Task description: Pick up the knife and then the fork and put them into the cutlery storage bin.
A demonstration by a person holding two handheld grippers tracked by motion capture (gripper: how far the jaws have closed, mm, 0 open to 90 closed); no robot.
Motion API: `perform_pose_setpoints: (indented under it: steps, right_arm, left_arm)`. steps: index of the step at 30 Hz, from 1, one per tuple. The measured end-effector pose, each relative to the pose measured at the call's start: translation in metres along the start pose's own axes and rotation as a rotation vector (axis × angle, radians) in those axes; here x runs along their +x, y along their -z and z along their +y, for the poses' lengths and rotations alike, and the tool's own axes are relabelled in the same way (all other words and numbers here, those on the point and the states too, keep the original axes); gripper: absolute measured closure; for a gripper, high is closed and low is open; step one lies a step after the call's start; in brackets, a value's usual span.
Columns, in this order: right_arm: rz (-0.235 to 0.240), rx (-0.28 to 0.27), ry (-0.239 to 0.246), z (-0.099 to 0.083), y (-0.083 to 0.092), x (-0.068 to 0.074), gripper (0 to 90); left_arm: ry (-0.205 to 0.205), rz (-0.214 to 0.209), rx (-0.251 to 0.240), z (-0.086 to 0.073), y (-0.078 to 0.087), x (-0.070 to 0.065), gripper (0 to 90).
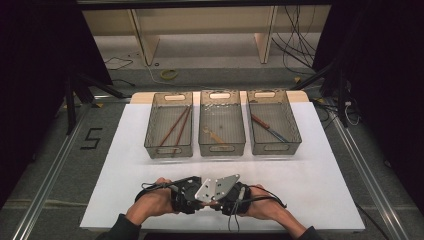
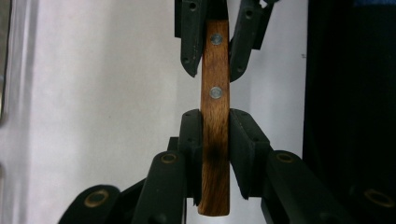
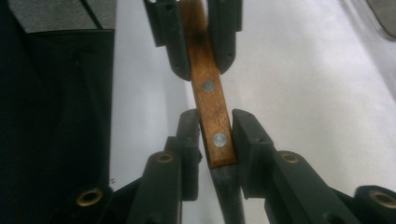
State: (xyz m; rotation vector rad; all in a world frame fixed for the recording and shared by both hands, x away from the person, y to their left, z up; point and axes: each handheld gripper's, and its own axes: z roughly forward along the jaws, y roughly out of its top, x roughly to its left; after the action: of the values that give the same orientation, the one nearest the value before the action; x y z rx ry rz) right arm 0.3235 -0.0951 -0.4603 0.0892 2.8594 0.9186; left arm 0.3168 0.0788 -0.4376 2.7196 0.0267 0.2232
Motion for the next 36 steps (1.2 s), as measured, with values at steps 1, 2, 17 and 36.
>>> perform_pose_setpoints:
  steps: [1, 2, 17, 36]
  right_arm:
    - [0.000, 0.003, 0.013, 0.000, 0.000, 0.002, 76.3]
    - [0.004, 0.004, 0.020, 0.001, 0.000, 0.003, 77.0]
    - [-0.017, -0.011, -0.050, -0.002, 0.006, -0.005, 78.0]
    - [-0.141, -0.053, -0.208, -0.022, 0.030, -0.036, 77.9]
  left_arm:
    - [0.010, -0.002, -0.007, 0.000, 0.000, 0.000, 74.0]
    - [0.007, 0.000, -0.003, 0.000, 0.000, -0.001, 73.4]
    - [0.153, 0.082, -0.119, -0.008, 0.013, 0.013, 43.8]
    - [0.491, 0.201, -0.449, -0.052, 0.020, 0.031, 26.0]
